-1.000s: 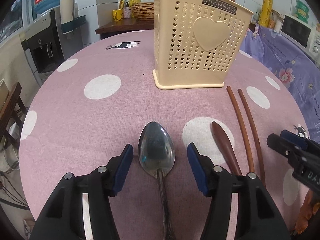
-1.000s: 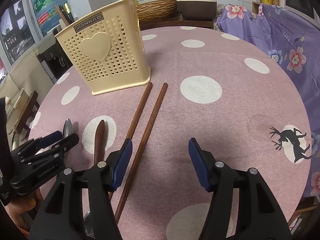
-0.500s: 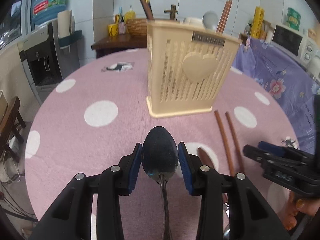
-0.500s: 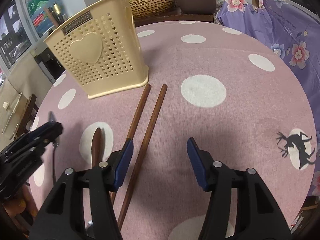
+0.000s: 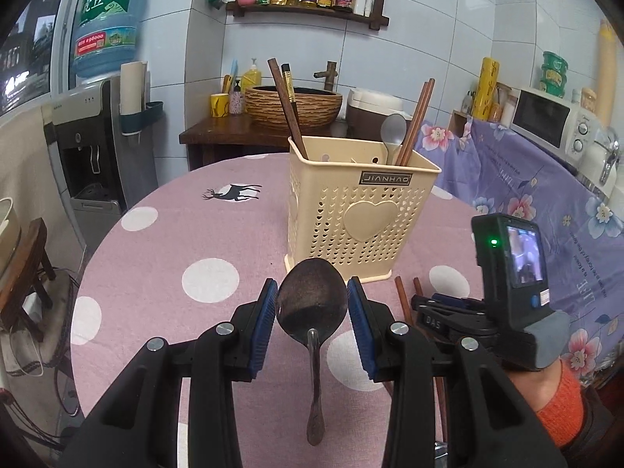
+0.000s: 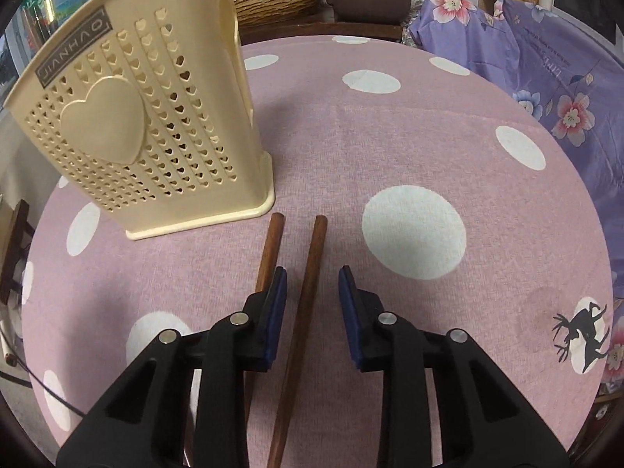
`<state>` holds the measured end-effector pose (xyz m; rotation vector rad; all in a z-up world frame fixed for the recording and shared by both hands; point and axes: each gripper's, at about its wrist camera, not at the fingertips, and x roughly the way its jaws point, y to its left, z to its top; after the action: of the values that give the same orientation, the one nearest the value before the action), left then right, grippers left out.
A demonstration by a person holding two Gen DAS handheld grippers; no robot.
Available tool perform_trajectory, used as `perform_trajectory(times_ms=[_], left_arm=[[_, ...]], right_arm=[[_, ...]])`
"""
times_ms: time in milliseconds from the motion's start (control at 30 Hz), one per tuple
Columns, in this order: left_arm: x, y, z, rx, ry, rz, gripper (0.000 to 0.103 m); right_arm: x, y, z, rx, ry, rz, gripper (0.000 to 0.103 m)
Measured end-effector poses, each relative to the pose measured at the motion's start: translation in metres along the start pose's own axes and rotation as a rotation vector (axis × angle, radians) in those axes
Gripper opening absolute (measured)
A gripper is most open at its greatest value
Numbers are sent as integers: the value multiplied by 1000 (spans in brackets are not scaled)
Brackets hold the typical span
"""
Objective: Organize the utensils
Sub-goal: 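Lift the spoon with the left tool while the right tool grasps a brown chopstick, then carry the spoon and chopstick to the basket and lower them inside with both tools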
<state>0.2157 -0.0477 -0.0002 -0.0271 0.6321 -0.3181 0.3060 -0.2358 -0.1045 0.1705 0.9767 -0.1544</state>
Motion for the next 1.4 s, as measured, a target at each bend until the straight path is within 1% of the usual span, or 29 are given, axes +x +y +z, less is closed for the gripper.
perform_trajectory(times_ms=[67, 133, 233, 300, 367, 433, 533, 633, 733, 833, 1100, 1200, 1300, 1400], left_arm=[[0, 0, 0, -3, -8, -3, 37], [-1, -1, 1, -4, -11, -9, 37], [-2, -1, 3, -2, -21, -15, 37], [-3, 0, 4, -2, -25, -15, 37], [-3, 1, 5, -7, -31, -17, 37], [-2, 2, 4, -13, -30, -21, 37], [-2, 1, 3, -13, -33, -20, 37], [-2, 2, 3, -17, -32, -22, 37], [-4, 2, 4, -18, -34, -26, 37], [-5, 2, 5, -17, -40, -23, 37], [-4, 1, 4, -19, -46, -14, 37], [-4, 3, 5, -29, -46, -13, 37], [-4, 4, 5, -36, -47, -13, 37], [-3, 5, 5, -42, -47, -19, 37]], right_arm=[[3, 5, 3, -17, -4, -27, 25], [6, 10, 6, -35, -12, -52, 20], [9, 13, 10, -47, -6, -57, 13], [9, 14, 11, -56, -6, -56, 10], [10, 13, 12, -55, -6, -50, 10], [10, 10, 12, -41, -5, -32, 9], [10, -2, 14, 9, 1, 28, 8], [1, -12, 15, 38, -28, 88, 8], [-19, -21, 17, 47, -80, 139, 8], [-47, -32, 21, 52, -142, 193, 8], [-142, -64, 21, 21, -360, 279, 8], [-173, -73, 20, 8, -433, 297, 8], [-192, -77, 17, -8, -475, 304, 8], [-197, -75, 16, -21, -480, 304, 8]])
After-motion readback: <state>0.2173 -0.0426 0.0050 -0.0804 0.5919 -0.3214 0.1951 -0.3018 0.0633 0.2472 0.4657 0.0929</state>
